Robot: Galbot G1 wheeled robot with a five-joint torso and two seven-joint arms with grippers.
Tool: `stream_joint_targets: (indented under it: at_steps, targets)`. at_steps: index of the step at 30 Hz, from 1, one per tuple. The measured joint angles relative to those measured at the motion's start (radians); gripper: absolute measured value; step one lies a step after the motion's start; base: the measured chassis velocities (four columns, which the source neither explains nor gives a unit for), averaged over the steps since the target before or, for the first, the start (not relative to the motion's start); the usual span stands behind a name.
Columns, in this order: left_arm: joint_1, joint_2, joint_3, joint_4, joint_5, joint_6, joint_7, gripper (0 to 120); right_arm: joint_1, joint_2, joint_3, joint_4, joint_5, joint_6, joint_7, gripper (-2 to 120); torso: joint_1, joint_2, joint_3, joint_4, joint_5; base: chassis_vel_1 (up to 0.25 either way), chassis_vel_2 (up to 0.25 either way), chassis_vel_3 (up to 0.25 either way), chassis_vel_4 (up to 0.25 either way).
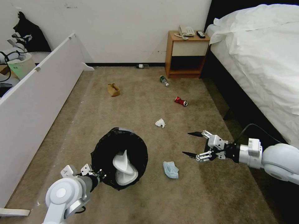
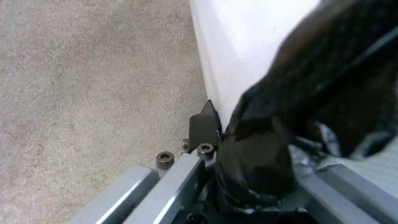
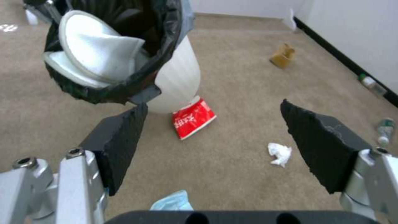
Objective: Pick up the trash bin and place the garbage on the floor into it.
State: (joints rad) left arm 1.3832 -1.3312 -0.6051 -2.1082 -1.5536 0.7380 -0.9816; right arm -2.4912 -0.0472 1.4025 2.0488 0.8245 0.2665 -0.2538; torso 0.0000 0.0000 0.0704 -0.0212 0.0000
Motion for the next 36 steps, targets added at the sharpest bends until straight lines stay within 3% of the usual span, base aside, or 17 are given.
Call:
stream_joint_targets:
  at_steps: [11, 36]
  targets:
    - [0.012, 0.004, 0.006, -0.003, 0.105, -0.001, 0.059, 0, 0.037, 0.072, -0.038, 0.031, -0.018, -0.009, 0.012, 85, 0.000, 0.000, 0.000, 0.0000, 0.0000, 0.000, 0.000, 0.000, 0.000]
    - [0.003, 0.000, 0.032, -0.026, 0.121, -0.002, 0.058, 0, 0.046, 0.062, -0.035, 0.055, -0.019, -0.022, 0.035, 93, 0.000, 0.000, 0.000, 0.0000, 0.0000, 0.000, 0.000, 0.000, 0.000]
